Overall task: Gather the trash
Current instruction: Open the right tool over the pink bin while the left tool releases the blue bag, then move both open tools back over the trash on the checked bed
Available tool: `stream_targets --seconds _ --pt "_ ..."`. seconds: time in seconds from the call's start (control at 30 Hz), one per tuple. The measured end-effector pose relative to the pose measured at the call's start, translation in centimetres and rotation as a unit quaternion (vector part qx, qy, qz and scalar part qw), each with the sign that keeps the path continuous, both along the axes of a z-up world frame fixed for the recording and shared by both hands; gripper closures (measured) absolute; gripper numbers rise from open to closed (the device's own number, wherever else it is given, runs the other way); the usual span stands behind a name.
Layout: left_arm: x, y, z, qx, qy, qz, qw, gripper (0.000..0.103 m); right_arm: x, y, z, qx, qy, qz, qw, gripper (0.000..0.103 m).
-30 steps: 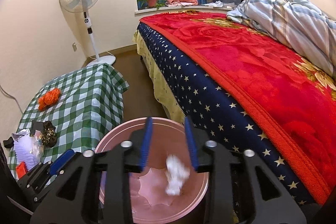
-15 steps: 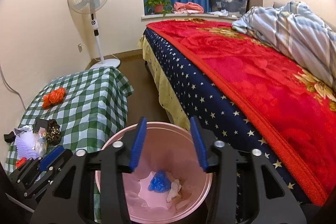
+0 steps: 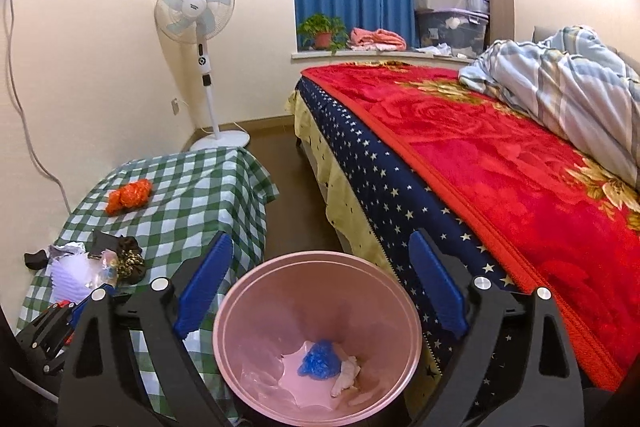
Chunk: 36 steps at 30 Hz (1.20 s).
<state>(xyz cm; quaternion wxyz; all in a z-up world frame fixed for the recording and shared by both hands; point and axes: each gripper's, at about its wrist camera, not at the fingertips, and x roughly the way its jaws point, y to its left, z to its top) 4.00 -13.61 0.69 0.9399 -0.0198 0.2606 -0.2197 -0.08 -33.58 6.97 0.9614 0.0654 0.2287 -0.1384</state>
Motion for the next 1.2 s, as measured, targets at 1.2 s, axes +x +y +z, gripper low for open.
stream_targets --seconds 1.2 --pt "-4.2 8.9 -0.9 0.021 -0.024 0.128 0.9912 0.061 -0.5 6.2 1.1 0.013 -0.033 0.096 0.995 0.049"
